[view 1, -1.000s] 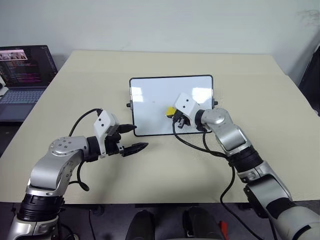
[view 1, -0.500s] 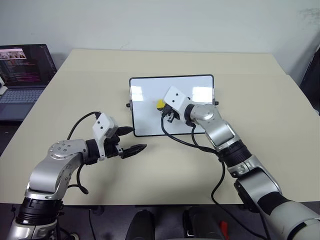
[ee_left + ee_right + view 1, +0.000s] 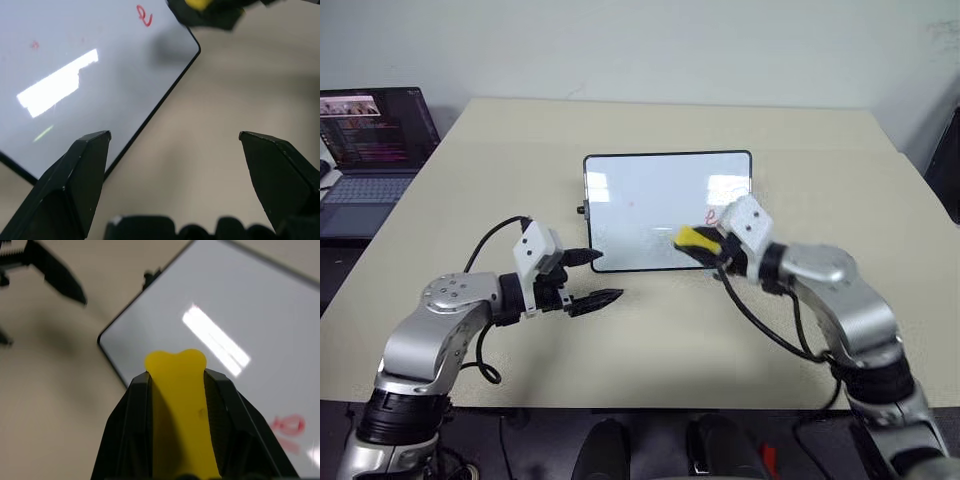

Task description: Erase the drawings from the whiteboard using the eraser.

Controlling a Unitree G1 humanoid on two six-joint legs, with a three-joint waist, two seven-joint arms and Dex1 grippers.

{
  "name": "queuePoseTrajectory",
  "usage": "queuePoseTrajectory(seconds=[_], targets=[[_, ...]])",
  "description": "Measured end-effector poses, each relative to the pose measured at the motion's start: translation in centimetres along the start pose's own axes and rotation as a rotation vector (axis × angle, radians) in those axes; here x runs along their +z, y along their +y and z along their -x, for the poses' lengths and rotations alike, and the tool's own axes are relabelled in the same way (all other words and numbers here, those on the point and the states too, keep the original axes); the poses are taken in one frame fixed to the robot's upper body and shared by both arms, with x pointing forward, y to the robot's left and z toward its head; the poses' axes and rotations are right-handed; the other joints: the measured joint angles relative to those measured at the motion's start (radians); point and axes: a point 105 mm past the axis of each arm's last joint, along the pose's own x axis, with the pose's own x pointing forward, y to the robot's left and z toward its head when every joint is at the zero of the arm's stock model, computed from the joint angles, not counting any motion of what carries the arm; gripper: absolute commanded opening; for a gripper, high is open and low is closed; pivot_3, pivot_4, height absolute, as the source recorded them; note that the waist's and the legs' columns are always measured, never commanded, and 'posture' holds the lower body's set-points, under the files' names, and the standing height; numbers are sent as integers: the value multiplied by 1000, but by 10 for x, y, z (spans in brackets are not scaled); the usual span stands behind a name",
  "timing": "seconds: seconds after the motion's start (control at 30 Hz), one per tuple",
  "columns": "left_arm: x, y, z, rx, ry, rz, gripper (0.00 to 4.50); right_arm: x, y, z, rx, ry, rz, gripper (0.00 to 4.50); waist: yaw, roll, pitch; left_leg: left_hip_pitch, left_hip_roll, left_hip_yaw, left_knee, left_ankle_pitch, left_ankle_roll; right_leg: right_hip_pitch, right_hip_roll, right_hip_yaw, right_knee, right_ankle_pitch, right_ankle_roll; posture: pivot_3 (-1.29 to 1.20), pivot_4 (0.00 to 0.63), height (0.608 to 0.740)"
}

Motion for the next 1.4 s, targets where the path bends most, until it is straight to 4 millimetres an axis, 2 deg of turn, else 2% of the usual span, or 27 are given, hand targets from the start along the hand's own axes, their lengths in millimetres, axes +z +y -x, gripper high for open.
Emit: queuePoseTrajectory(seconds=[0.17,0.3,0.5,0.57,0.7,0.87,1.07,1.2,1.4], targets=[[10,-1,-9,-64,-41,-14,4500,-23,11,22,-51,59,-77,1090,-6,0,0,1,1,1,0,0,0,0,2,2,0,-2,4,0,150,740],[13,5,-16,-93,-44,-19,4500,-37,8,34,-141,99,-95,1090,-4,0,0,1,0,2,1,0,0,0,6,3,0,-2,4,0,150,740],[9,13,-24,-107,-26,-16,4500,-30,-10,37,-284,80,-4,1090,-6,0,0,1,1,2,1,0,0,0,8,4,0,-2,5,0,150,740],[10,12,-26,-131,-22,-28,4500,-19,-20,32,-321,48,40,1090,-7,0,0,1,1,2,1,0,0,0,8,4,0,-2,5,0,150,740],[11,10,-31,-171,-12,-47,4500,0,-34,8,-344,-7,72,1090,-6,0,0,1,1,2,1,0,0,0,10,4,0,-2,4,0,150,740],[12,12,-32,-188,0,-52,4500,6,-55,-20,-375,4,76,1090,-5,0,0,0,1,3,1,0,0,-1,9,5,0,0,0,0,150,740],[13,11,-33,-206,1,-67,4500,9,-83,-37,-443,13,98,1090,-4,0,0,-1,1,2,0,0,0,-1,9,4,0,0,-1,0,150,740],[14,11,-33,-206,0,-72,4500,3,-83,-43,-429,15,92,1090,-5,0,0,0,1,3,1,0,0,-1,9,4,0,0,-1,0,150,740],[15,11,-32,-216,0,-77,4500,-20,-63,-44,-286,89,108,1090,-5,-1,-1,3,2,2,2,0,0,1,9,4,1,0,0,0,150,740]])
